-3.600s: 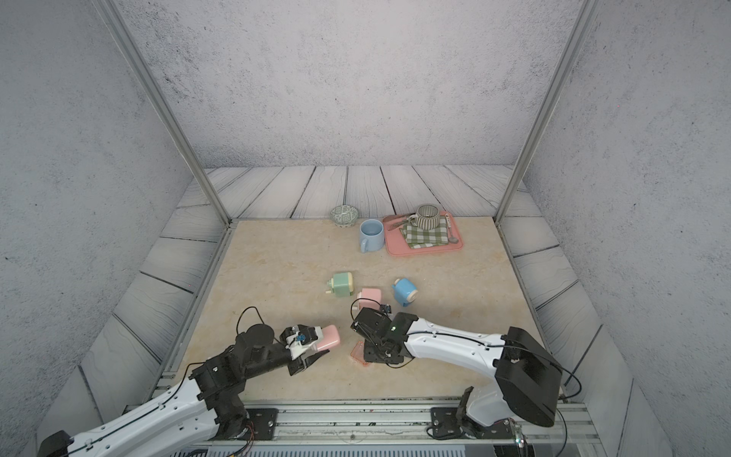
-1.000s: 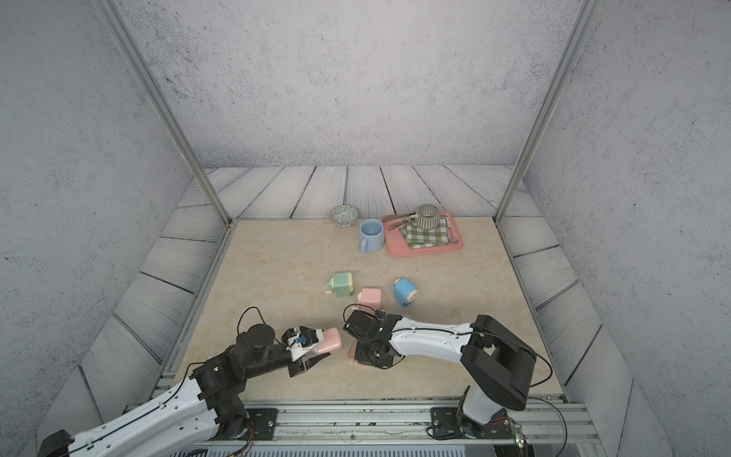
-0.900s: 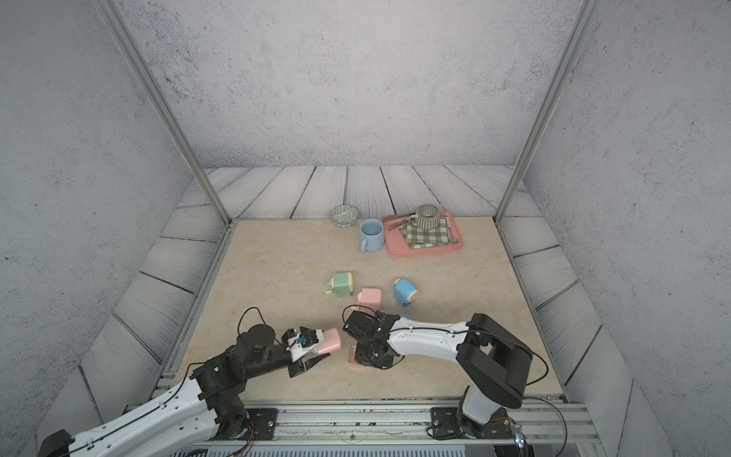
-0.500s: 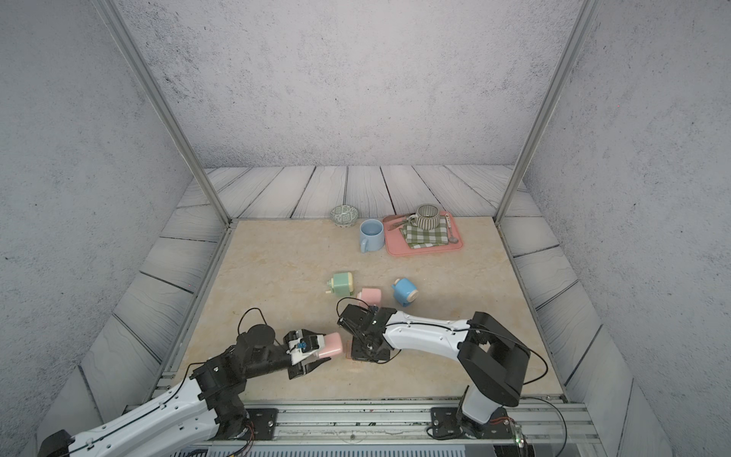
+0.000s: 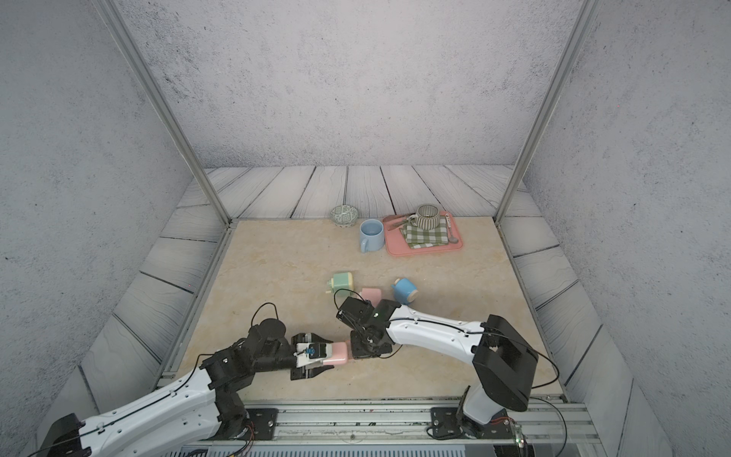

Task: Put the tray back into the pencil sharpener
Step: Pick up the container from the center of the board, then close the container of the pencil sharpener.

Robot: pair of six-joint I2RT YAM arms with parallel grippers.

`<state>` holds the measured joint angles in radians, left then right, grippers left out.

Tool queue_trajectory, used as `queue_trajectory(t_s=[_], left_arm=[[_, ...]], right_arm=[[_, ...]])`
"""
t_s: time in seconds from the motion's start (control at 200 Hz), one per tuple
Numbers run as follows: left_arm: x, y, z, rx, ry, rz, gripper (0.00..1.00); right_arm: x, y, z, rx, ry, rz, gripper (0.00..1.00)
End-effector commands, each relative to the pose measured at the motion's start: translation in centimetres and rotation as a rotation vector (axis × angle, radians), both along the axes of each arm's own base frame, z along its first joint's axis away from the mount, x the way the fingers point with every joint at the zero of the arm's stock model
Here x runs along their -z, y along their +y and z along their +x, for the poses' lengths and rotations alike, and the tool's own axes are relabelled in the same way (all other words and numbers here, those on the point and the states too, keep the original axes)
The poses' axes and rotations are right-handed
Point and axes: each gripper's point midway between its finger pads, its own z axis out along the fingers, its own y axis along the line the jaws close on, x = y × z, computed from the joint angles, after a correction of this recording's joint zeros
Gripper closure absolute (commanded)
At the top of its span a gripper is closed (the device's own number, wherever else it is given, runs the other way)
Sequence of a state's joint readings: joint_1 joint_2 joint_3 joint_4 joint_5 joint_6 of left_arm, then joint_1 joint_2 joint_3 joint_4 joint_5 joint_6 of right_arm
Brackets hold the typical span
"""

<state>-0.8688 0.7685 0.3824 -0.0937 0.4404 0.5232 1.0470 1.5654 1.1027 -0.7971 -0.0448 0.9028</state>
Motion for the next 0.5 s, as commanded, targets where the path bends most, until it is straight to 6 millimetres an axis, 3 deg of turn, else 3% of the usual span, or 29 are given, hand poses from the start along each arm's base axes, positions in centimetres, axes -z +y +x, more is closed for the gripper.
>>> queue_trajectory(t_s=[0.0,0.275,0.405,0.495], left_arm=[[-2.1,-0.9,1.0,-0.007,-0.051,-0.048,1.00],[-2.6,-1.2,2.1,-0.042,-0.076,-0.050,1.00],[-4.0,-1.8,1.0,0.018,-0.083,-0.142,1.00],[-3.7,-1.9,0.6,0.033,-0.053,-0.138,1.00]], right_arm=[[-1.3,1.2,-0.7,-0.086,0.026,0.051,1.00],[-1.2,1.2,-0.8,-0.148,0.055,0.051,1.00],[-1.3,1.7,-0.6,-0.134,0.086,0.136,1.00],[-1.8,1.8,-0.4,-0.136,0.085,0.166,1.00]])
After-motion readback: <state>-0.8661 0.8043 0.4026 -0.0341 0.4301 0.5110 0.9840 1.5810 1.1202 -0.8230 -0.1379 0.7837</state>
